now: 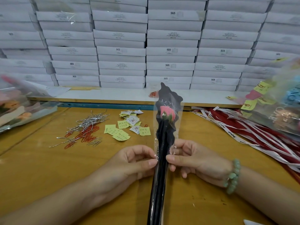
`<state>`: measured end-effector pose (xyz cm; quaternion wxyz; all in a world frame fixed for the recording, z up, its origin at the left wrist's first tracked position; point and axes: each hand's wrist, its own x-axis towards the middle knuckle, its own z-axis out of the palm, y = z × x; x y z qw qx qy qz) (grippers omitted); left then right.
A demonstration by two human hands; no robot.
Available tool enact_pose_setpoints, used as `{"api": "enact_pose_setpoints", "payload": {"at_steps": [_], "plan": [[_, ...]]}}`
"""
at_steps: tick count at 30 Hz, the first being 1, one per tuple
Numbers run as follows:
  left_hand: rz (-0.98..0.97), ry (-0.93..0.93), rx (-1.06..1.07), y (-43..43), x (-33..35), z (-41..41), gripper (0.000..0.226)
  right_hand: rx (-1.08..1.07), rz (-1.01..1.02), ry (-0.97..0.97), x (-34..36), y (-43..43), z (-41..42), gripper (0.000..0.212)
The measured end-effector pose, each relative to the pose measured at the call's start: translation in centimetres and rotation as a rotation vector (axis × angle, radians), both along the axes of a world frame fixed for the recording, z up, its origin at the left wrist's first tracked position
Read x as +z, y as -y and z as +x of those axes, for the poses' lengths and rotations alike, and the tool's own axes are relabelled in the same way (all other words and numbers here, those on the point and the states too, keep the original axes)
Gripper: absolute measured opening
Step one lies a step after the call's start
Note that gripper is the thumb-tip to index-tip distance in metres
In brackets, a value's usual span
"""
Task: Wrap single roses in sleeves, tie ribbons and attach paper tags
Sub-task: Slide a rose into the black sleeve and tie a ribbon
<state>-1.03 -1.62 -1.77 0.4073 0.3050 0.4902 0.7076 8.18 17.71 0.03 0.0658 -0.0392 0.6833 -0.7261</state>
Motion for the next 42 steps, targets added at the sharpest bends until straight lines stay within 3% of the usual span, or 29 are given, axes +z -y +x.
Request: {"api": "enact_pose_setpoints", "payload": {"at_steps": [12, 17, 22, 32, 42], "plan": [[-0.009, 0.029, 0.005, 0.0, 0.2, 0.1, 0.019, 0.003, -0.011, -0.023, 0.2, 0.2, 0.1, 0.006], [0.028, 0.028, 0.008, 0.0, 0.3, 0.2, 0.024, 0.024, -0.057, -0.022, 0.3, 0.0, 0.1, 0.017], [0.027, -0.009, -0.005, 0.1, 0.3, 0.3, 0.027, -0.012, -0.013, -0.019, -0.1, 0.0, 0.1, 0.014], [-0.006, -0.081, -0.028, 0.1, 0.3, 0.4, 0.025, -0.108, 0.101, -0.048, -0.4, 0.8, 0.0, 0.031], [-0.048, -0.165, -0.005, 0.0, 0.2, 0.7, 0.019, -0.1, 0.076, -0.114, -0.5, 1.1, 0.2, 0.025]]}}
